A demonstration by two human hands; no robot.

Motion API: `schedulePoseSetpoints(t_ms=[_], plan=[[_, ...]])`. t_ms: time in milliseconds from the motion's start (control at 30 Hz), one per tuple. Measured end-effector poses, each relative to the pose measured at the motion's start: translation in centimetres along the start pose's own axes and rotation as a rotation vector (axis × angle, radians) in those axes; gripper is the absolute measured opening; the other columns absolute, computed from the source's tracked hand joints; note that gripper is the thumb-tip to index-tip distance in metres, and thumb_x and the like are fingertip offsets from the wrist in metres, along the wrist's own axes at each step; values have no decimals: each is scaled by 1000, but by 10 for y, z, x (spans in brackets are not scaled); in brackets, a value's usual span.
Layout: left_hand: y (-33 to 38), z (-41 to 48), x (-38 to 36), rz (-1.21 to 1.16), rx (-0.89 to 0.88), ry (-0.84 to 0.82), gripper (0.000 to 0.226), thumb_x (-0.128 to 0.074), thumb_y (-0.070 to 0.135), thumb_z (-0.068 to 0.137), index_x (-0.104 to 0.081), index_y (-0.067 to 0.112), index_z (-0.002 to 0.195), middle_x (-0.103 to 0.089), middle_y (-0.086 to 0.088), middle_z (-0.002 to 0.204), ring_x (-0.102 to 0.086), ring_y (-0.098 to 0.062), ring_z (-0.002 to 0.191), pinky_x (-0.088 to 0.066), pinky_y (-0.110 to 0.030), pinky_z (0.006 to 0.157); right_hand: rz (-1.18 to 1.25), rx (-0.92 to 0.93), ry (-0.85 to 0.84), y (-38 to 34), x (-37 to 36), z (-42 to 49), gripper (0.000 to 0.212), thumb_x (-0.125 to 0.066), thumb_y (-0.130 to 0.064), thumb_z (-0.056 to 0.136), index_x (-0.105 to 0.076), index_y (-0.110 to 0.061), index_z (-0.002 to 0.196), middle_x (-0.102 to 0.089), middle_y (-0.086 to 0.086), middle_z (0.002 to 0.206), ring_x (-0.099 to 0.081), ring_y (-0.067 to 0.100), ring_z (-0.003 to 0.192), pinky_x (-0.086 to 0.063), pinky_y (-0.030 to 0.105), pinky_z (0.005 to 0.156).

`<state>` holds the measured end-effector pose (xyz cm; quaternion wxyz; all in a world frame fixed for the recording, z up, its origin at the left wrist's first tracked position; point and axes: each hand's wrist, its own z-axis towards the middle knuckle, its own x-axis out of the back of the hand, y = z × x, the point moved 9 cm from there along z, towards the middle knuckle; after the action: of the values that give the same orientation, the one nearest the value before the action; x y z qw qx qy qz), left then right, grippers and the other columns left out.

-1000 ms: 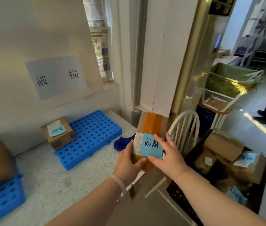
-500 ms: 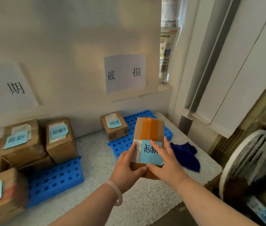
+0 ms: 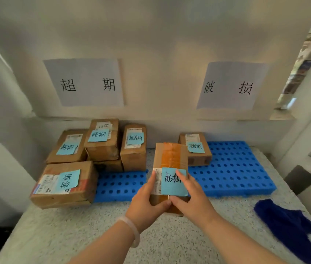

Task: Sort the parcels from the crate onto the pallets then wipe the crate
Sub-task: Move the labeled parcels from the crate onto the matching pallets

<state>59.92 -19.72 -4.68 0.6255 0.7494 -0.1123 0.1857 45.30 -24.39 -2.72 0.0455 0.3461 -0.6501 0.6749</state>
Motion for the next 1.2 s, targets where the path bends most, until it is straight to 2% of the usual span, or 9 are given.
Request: schedulePoseSetpoints(t_ms=[133,233,400,500,633,733,867,1033,1200], plan=[[-30,-13,18,-77,118,62,103,-72,64,65,-1,61,138,-45,12,139,-53,-7,120,-50,-35,100,-17,40,-160,-5,-39,17,77,-68,-29,91,-21,-44,150,-17,-16,155,-22,-5,131,-26,15,108],[-45,-21,26,-70,192,114,100,-75,46,79,0,52,145,-46,13,139,-53,-7,119,-48,-29,100,-19,52,-277,-6,-61,25,76,-64,-26,94,-17,-41,152,-11,-19,154,-18,-7,128,-20,9,103],[-67,-30,37,-67,314,165,99,-73,40,84,1,47,149,-47,8,139,-54,-12,118,-48,-27,96,-47,49,-413,-5,-89,39,77,-64,-31,93,-16,-44,151,-6,-17,158,-17,-1,135,-22,22,115],[-84,-32,42,-51,363,191,97,-69,40,87,3,40,152,-46,6,140,-52,-14,119,-46,-25,95,-74,21,-478,-3,-110,47,78,-65,-32,92,-16,-45,152,-7,-16,159,-20,6,140,-28,26,114],[-113,-29,44,-43,445,154,99,-65,46,87,12,45,149,-30,2,155,-40,-21,135,-40,-40,108,-105,-27,-517,-1,-138,59,76,-63,-27,93,-18,-42,153,-11,-13,158,-22,4,135,-28,24,111],[-131,-20,52,-48,459,91,100,-64,44,87,15,47,147,-27,2,156,-42,-20,132,-45,-37,103,-127,-48,-501,1,-154,70,74,-61,-25,95,-19,-42,153,-12,-13,159,-20,-1,126,-27,21,107],[-156,-6,54,-30,477,8,98,-62,40,91,16,41,150,-23,-1,156,-42,-23,132,-45,-29,98,-193,-78,-520,10,-171,77,71,-56,-27,98,-14,-43,154,-2,-17,160,-14,-2,128,-26,24,108],[-176,3,48,-104,527,-57,96,-57,48,81,20,61,138,-33,-3,153,-52,-24,123,-52,-32,86,-280,-104,-504,16,-177,86,67,-48,-46,99,-6,-52,151,13,-20,161,-9,12,148,-26,36,114],[-166,15,67,-31,458,-106,66,-44,40,100,-1,48,149,-46,4,142,-56,-3,90,-43,-17,66,-561,-55,-452,12,-170,99,96,-51,-79,77,4,-51,150,15,-14,162,-11,20,148,-32,46,113]])
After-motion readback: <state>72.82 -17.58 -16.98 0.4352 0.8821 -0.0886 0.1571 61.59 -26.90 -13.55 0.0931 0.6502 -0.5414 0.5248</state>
